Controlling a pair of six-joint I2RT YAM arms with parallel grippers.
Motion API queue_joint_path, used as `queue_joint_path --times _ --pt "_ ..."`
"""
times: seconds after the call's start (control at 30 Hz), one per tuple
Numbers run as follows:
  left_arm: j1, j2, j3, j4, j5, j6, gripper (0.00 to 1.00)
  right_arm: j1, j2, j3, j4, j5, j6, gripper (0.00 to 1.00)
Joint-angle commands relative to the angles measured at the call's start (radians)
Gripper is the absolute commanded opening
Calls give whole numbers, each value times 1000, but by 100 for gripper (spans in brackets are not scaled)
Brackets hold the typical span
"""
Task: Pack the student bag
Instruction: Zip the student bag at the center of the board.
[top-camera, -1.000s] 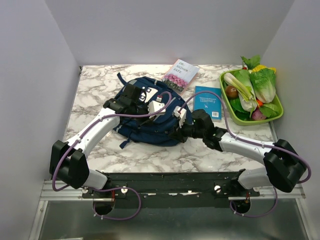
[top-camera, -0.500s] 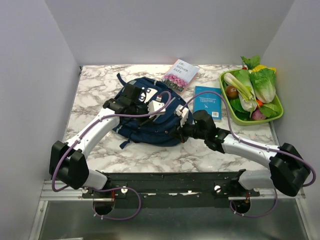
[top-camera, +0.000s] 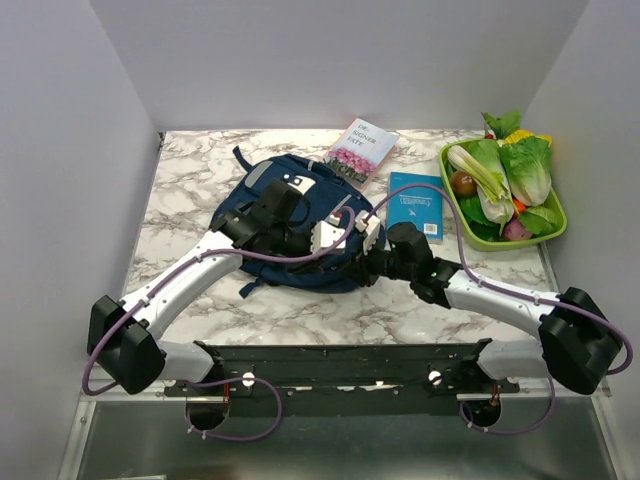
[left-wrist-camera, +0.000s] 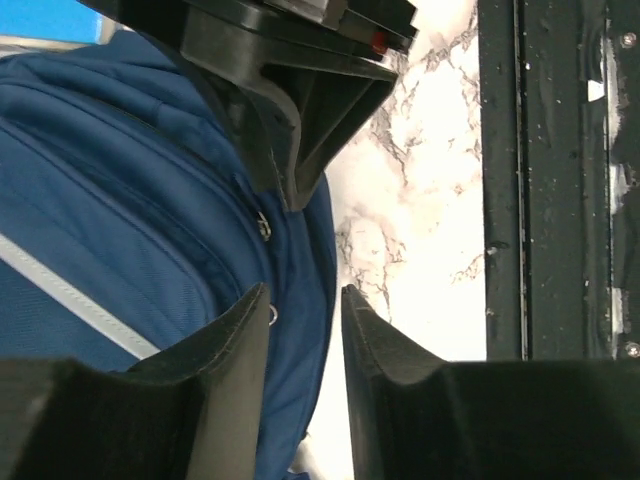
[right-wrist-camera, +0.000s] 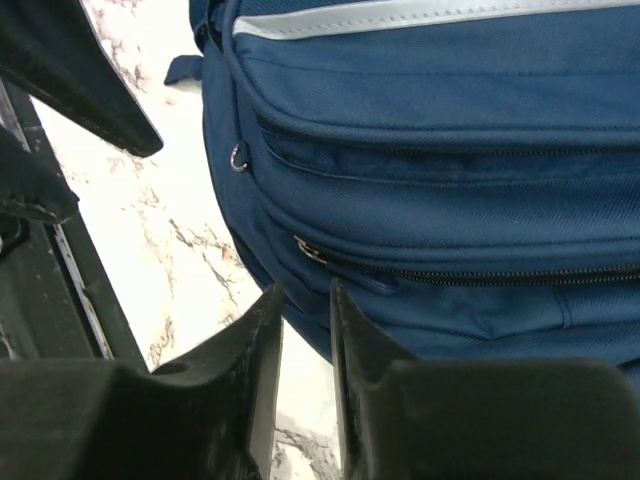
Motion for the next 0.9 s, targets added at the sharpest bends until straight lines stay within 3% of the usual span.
queue_joint_path --times 0.0,0.1,0.47,0.6,0.7,0.77,0.8,0.83,0.87 --pt "-21 24 -40 -3 25 10 38 4 -10 -30 6 67 -34 41" --pt "-40 42 -63 26 -21 23 36 5 -30 -31 3 105 -57 52" --pt "-70 91 -119 239 -261 1 46 4 -47 -21 -6 178 -71 49" --pt "-86 113 -134 302 -327 3 44 4 -45 -25 -2 164 -60 47" --pt "-98 108 -155 355 -364 -2 39 4 -47 -33 2 164 -56 47" --pt "-104 99 -166 360 -366 1 29 4 -44 -37 3 167 -56 47" --pt "-109 99 -166 359 -366 3 23 4 -42 -39 2 165 -56 47" --pt "-109 100 -166 357 -377 3 4 4 -39 -40 3 164 -56 47" --pt "-110 100 -165 356 -387 -3 0 5 -30 -42 2 165 -54 46"
